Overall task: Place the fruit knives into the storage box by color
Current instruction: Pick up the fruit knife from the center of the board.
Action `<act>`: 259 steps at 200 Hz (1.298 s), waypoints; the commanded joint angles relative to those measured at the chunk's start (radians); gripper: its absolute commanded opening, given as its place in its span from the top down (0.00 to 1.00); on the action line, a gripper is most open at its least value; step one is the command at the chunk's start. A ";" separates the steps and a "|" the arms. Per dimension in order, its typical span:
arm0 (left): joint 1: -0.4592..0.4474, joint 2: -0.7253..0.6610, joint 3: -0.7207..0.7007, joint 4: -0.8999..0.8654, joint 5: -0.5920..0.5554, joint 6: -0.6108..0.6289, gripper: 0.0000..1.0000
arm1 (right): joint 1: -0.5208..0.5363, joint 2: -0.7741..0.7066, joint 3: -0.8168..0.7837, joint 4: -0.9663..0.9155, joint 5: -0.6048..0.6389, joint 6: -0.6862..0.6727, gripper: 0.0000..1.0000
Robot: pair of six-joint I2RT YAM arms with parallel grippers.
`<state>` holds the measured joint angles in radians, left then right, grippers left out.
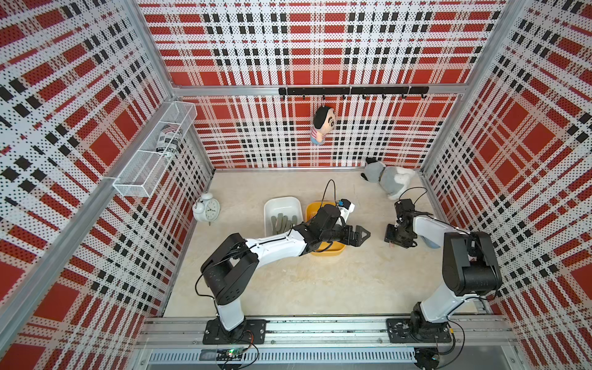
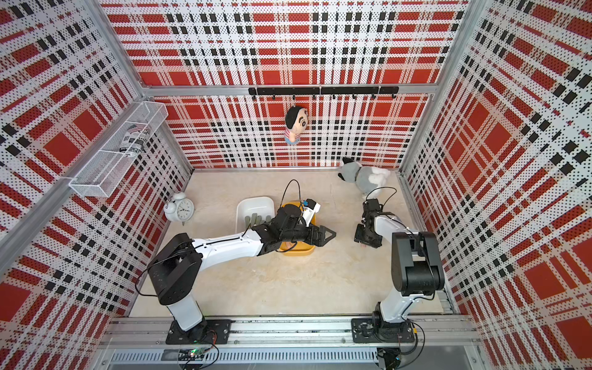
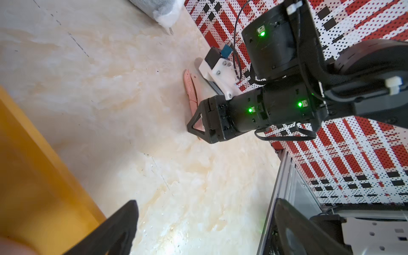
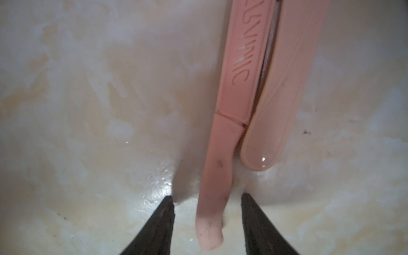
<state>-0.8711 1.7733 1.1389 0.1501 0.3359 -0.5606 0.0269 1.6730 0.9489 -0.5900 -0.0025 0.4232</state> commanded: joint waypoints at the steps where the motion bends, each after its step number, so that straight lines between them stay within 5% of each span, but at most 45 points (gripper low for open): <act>1: 0.006 -0.034 -0.011 0.032 -0.002 -0.005 0.02 | -0.008 0.022 -0.001 0.012 -0.023 -0.009 0.52; 67: 0.013 -0.044 -0.019 0.029 -0.005 -0.004 0.02 | -0.004 0.045 0.007 0.002 -0.040 -0.033 0.72; 112: 0.020 -0.056 -0.039 0.034 -0.009 -0.010 0.02 | 0.035 0.036 0.009 -0.005 -0.030 -0.050 0.76; 219: 0.031 -0.083 -0.067 0.035 -0.018 -0.010 0.02 | 0.087 0.072 0.044 -0.056 -0.010 -0.066 0.76; 259: 0.033 -0.092 -0.074 0.036 -0.018 -0.013 0.02 | 0.093 0.095 0.064 -0.072 0.007 -0.071 0.62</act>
<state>-0.8448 1.7210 1.0744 0.1680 0.3283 -0.5758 0.1139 1.7233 1.0096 -0.6338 -0.0219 0.3580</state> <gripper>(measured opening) 0.983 0.365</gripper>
